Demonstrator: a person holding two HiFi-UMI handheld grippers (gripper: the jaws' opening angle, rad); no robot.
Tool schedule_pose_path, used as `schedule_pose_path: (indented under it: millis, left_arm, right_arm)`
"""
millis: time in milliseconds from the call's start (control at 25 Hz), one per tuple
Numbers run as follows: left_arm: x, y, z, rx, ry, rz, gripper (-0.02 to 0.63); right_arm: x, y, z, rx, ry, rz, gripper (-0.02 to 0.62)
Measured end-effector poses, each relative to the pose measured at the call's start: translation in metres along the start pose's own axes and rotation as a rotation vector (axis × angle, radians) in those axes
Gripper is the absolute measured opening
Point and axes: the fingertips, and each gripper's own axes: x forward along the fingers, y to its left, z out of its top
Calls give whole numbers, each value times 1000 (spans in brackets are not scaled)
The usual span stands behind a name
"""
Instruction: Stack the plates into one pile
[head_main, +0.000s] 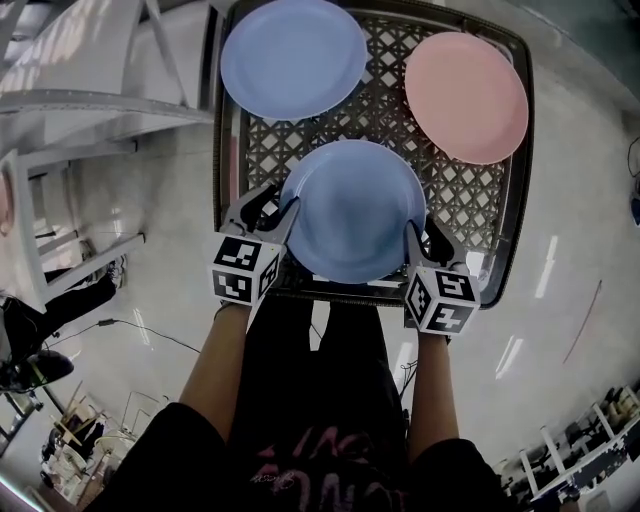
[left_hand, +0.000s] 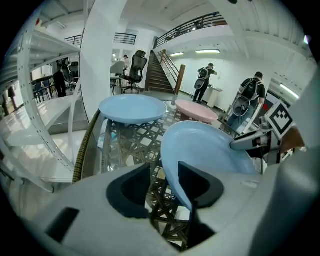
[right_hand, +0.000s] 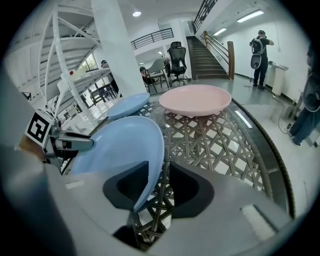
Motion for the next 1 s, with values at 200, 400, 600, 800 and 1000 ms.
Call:
schedule_pose_path:
  millis: [200,400,600,800,1000]
  left_arm:
    - [6,-5,-7,16,23,-10,142]
    - [10,-8,-11,1,25,-7,92]
    - [8,-9,-8,-3,14,4,84]
    - [-1,-12,3,-16,-33,20,68]
    - [-16,-12,16,-33,-93,38,52]
  right_arm:
    - [7,1,-2,-1,9,10,142]
    - [10,5,-3,-16,20,25,100]
    - [9,4,-2,-13,15,22,91]
    - [0,2,7,-15,-17,18,77]
    - [-10,5,22,-26,-65,17,63]
